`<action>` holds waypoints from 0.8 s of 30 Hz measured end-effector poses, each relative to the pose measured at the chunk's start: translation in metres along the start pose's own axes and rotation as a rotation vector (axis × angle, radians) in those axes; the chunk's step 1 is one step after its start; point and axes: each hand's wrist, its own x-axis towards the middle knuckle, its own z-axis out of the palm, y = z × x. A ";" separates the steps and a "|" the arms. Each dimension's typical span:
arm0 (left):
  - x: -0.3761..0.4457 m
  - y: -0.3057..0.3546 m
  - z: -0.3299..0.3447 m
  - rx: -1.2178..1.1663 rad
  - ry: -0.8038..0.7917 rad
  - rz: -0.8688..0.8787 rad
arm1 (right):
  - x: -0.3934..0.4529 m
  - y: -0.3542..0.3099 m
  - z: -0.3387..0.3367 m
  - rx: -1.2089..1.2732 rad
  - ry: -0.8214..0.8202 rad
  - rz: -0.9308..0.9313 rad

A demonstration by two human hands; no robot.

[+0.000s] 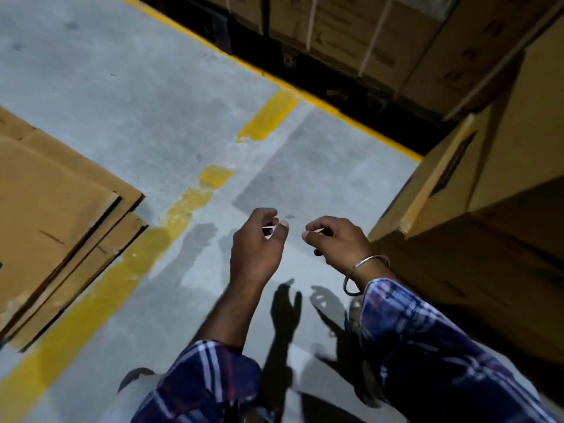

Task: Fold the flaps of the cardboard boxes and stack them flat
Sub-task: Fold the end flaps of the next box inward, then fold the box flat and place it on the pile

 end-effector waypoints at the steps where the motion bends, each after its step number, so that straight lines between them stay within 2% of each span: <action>1: -0.006 0.003 0.005 0.008 -0.010 0.012 | -0.005 0.006 -0.007 0.002 0.016 -0.013; 6: -0.048 0.021 0.002 0.075 -0.084 0.130 | -0.049 0.023 -0.053 0.045 0.124 -0.100; 11: -0.120 0.049 -0.019 0.065 -0.012 0.244 | -0.131 0.029 -0.098 0.226 0.399 -0.270; 14: -0.151 0.080 -0.020 0.056 -0.040 0.316 | -0.170 0.023 -0.123 0.250 0.520 -0.369; 17: -0.182 0.142 -0.014 0.063 -0.054 0.476 | -0.226 -0.004 -0.179 0.237 0.705 -0.548; 20: -0.209 0.215 -0.007 0.022 -0.099 0.647 | -0.284 -0.032 -0.242 0.211 0.979 -0.712; 24: -0.237 0.300 0.006 -0.088 -0.194 0.787 | -0.347 -0.031 -0.314 0.244 1.320 -0.788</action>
